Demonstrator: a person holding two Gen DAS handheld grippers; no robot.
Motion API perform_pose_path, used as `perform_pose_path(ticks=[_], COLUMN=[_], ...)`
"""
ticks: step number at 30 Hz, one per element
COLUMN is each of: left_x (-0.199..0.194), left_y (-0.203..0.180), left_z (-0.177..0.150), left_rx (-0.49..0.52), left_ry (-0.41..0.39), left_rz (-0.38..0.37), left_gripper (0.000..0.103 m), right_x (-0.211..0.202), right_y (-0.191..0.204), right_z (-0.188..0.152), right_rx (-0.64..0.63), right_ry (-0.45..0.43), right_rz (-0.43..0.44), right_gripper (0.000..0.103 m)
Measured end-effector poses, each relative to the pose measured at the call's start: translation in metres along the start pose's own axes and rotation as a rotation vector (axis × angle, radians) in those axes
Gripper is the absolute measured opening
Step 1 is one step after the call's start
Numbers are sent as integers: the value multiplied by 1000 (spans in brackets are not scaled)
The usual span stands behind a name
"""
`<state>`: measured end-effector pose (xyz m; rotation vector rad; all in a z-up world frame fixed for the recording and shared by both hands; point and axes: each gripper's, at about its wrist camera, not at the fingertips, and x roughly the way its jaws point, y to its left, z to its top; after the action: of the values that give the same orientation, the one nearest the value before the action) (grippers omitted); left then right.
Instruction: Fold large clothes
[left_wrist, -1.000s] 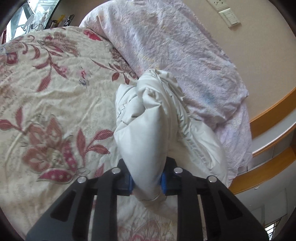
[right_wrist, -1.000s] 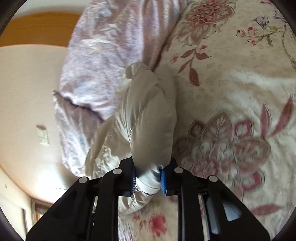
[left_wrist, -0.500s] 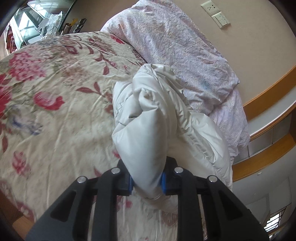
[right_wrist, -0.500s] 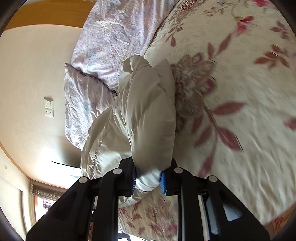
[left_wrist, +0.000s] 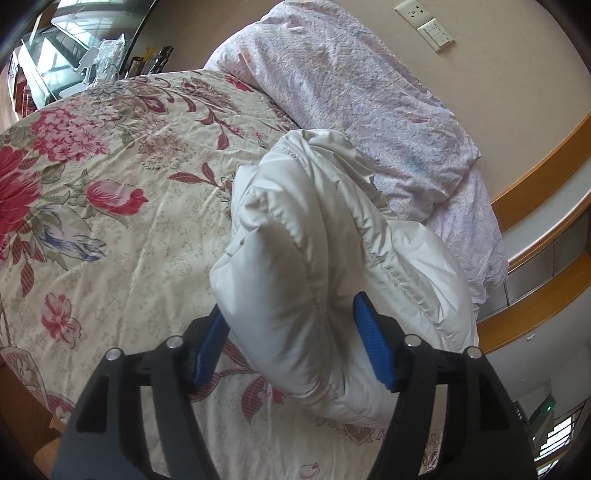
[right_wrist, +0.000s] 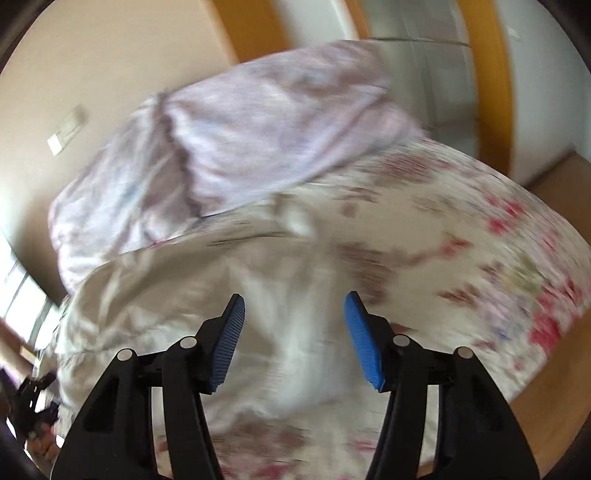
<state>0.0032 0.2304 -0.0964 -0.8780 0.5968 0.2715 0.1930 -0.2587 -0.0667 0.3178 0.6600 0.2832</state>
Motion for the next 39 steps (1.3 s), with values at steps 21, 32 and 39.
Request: perform_pose_path(ticks=[21, 32, 39], left_x=[23, 33, 27], left_y=[-7, -8, -14], left_z=[8, 17, 27], left_rx=[13, -28, -16], left_ry=[6, -17, -41], left_rz=[21, -12, -49], left_gripper=[77, 69, 36], right_x=[80, 109, 112], right_y=[149, 156, 160], right_z=[-45, -63, -68], right_rx=[-312, -360, -375], right_ry=[165, 235, 218], right_rz=[113, 56, 17], right_gripper=[60, 62, 62])
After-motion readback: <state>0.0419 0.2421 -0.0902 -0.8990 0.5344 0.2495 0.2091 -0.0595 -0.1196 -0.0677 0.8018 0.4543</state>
